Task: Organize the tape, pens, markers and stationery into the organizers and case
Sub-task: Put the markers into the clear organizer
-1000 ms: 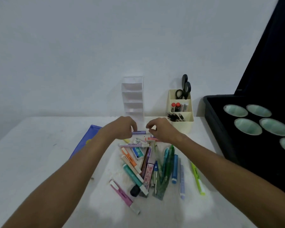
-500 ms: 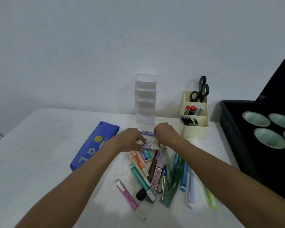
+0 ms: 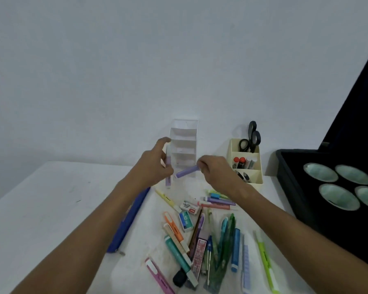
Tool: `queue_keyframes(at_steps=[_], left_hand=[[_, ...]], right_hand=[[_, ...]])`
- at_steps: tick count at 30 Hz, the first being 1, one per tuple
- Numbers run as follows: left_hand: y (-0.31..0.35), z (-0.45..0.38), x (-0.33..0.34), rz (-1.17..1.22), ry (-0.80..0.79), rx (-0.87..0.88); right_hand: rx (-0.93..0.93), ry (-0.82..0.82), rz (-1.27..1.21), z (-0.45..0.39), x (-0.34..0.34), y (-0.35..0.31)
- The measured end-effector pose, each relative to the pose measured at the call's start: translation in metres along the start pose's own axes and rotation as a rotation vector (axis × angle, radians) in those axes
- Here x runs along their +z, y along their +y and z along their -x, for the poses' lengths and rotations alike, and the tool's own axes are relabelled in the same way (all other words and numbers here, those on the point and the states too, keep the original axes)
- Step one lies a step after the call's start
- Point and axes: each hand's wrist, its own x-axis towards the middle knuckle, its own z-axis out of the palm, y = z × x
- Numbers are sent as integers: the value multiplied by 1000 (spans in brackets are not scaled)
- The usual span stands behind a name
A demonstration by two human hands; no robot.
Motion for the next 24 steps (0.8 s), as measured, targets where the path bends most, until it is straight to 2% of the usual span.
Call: queue_keyframes(at_steps=[4,7,10,18,24], left_hand=[[31,-16,-31,91,235,71],[47,-23,-45,125,325,139],[49,-30,-49,138,367,196],[25,-48,-30,7,331,178],[3,-60,-16,-282,239,215]], right_hand=[[-88,245,-141,2,-41,-24],[-173,387,-204,0,-59,-38],[-207,452,-204,-7,-59,-41],[-193,295,59,-47,-23,-26],[-74,191,32,-73,-5,-25]])
